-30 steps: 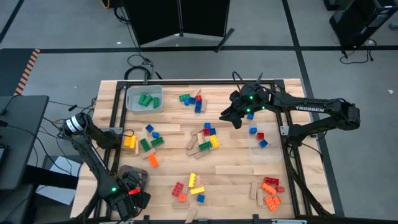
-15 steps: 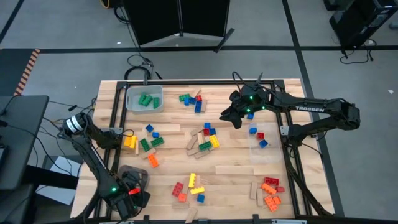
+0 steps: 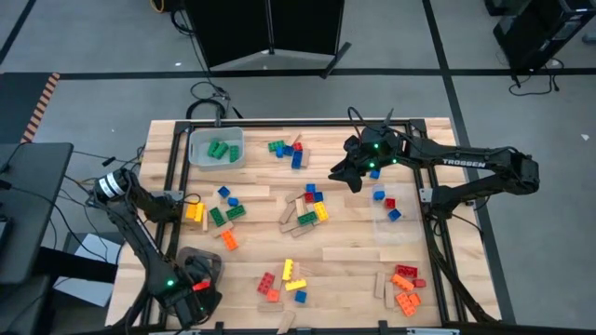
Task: Sort blocks by size
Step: Put the brown block into the black bin
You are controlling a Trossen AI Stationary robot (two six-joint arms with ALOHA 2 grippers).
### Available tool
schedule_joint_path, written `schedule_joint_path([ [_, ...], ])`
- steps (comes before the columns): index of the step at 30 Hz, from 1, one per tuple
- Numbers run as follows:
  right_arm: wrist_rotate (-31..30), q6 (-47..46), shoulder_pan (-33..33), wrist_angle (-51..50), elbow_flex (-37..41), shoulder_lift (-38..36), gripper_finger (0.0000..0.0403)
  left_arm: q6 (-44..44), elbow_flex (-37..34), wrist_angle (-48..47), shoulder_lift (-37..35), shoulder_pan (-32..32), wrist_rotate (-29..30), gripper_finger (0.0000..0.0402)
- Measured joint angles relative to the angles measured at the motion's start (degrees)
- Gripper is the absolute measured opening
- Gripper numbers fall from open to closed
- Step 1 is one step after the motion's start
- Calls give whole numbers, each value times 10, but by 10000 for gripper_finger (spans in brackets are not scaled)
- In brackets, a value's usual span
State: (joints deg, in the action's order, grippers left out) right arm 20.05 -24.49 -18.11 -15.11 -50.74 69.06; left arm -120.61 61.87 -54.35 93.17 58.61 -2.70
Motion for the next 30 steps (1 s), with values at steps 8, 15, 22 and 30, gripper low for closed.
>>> schedule_joint_path([
  [8, 0, 0, 0, 0, 0, 0, 183, 31, 109, -203, 0, -5, 39, 143],
  [15, 0, 7, 0, 0, 0, 0, 183, 76, 205, -359, -6, -20, 184, 143],
  [22, 0, 18, 0, 0, 0, 0, 183, 253, 207, -335, -78, -112, 333, 143],
  [30, 0, 57, 0, 0, 0, 0, 183, 477, 207, -334, -159, -240, 433, 143],
])
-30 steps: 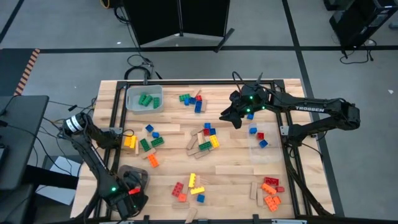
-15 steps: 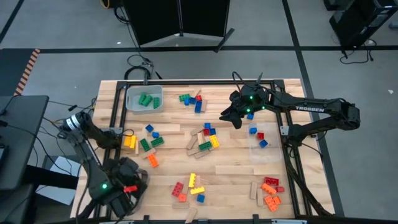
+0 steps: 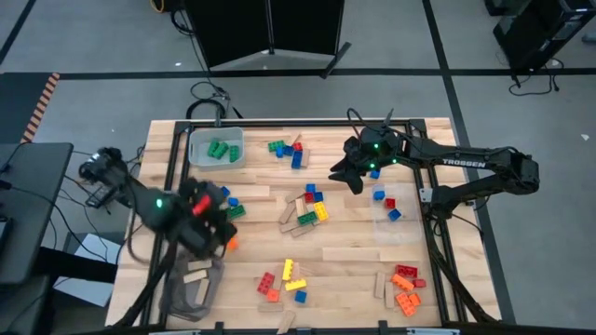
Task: Sort blocks by size
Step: Put the brown block into the black bin
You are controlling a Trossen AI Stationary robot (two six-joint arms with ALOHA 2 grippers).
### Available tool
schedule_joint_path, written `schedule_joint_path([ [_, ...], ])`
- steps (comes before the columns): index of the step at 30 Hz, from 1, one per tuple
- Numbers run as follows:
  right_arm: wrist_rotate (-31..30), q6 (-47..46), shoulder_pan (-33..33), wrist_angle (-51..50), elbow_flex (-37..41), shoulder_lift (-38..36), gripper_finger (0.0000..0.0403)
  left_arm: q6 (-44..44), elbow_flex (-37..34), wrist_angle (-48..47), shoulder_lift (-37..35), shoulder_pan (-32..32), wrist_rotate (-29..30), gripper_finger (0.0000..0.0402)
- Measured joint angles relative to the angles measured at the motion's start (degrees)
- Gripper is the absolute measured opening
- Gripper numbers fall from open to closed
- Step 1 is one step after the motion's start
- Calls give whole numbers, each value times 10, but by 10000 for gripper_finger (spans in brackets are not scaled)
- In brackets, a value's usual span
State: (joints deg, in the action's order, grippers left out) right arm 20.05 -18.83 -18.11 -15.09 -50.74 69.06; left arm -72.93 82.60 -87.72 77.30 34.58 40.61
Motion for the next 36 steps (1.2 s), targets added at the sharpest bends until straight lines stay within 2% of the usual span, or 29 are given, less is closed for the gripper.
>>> schedule_joint_path([
  [2, -7, 18, 0, 1, 0, 0, 183, 38, 0, 1, -19, -31, 9, 143],
  [6, -57, 51, 0, 17, 0, 0, 183, 133, 0, 42, -52, -92, 25, 143],
  [12, -127, 129, -1, 91, 0, 0, 183, 360, -1, 186, -61, -164, 29, 143],
  [15, -133, 141, -1, 121, 0, 0, 183, 454, -18, 272, -61, -198, 13, 143],
  [20, -134, 130, -1, 123, 0, 0, 184, 562, -66, 376, -60, -263, -58, 143],
  [25, -134, 120, 1, 111, 0, 0, 193, 628, -144, 483, -65, -317, -109, 143],
  [28, -136, 111, 10, 95, -12, 0, 201, 651, -196, 537, -92, -339, -131, 143],
  [30, -155, 113, 18, 70, -28, 0, 207, 654, -232, 578, -118, -351, -137, 143],
  [36, -229, 115, 38, 3, -90, 8, 221, 643, -334, 601, -234, -368, -141, 143],
])
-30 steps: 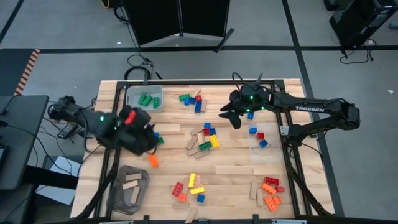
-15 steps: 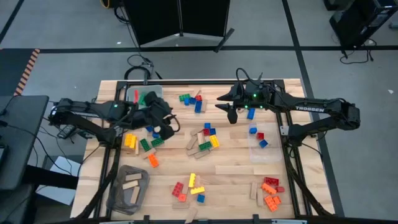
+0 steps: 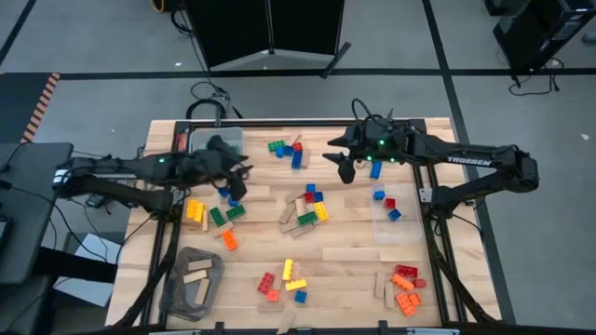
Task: Sort blocks by size
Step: Put the brown block into the black bin
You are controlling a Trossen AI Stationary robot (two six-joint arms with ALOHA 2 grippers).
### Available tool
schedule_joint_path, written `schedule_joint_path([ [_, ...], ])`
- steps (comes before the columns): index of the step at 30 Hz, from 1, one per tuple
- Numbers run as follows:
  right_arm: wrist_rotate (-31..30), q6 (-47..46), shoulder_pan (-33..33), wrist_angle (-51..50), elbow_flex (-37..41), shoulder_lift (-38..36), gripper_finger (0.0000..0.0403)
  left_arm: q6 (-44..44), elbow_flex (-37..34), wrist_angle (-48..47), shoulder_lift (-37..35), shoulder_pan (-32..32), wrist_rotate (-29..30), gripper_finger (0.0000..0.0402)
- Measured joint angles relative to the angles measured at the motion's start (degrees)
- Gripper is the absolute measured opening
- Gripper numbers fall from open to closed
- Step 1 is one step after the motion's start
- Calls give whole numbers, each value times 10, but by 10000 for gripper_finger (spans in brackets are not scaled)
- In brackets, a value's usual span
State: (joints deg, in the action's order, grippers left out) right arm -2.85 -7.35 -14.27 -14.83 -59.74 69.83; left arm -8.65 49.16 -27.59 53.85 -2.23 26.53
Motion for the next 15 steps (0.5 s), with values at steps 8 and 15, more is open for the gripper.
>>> schedule_joint_path([
  [8, -52, -2, 4, -91, -135, 94, 241, -10, -86, 19, -153, -1, -5, 143],
  [15, -92, -90, -11, -218, -308, 245, 276, -8, -109, 21, -203, -1, -5, 143],
])
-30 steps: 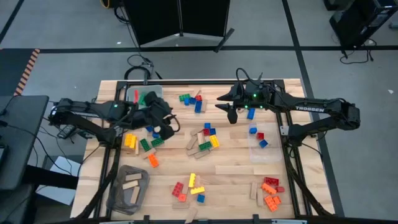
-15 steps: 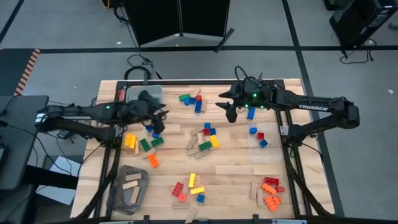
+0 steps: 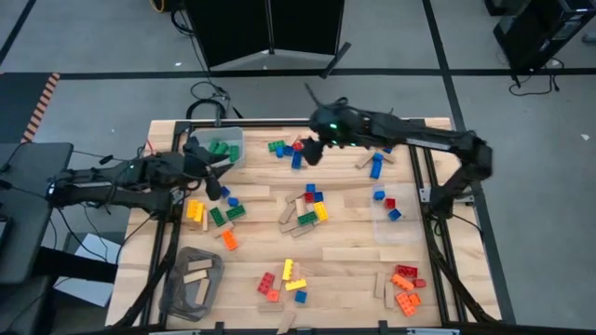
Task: Sort blocks by size
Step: Put the brown block into the black bin
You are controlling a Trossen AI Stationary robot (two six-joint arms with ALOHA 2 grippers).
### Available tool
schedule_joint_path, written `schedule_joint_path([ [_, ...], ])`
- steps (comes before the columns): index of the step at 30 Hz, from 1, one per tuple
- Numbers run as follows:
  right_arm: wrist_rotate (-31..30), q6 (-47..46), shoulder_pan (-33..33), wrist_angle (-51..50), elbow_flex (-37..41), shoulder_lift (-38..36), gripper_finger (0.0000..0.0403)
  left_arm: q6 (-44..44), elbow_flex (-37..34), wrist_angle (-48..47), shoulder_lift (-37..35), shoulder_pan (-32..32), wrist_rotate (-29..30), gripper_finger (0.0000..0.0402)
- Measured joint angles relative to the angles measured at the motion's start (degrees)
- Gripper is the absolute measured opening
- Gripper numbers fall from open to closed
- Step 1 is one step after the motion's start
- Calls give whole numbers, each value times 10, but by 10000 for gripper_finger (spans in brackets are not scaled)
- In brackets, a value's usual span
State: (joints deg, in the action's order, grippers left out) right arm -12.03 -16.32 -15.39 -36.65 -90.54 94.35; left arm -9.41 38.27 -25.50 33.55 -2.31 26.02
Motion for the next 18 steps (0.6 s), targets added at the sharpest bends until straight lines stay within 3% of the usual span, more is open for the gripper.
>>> schedule_joint_path([
  [5, -2, -9, -10, -79, -111, 108, 302, 0, -1, -1, 3, 0, 0, 143],
  [10, -2, -75, -24, -124, -188, 199, 324, 1, -1, -1, 5, 0, 0, 143],
  [18, -3, -225, -75, -216, -221, 299, 327, 1, -1, -1, 5, 0, 0, 143],
])
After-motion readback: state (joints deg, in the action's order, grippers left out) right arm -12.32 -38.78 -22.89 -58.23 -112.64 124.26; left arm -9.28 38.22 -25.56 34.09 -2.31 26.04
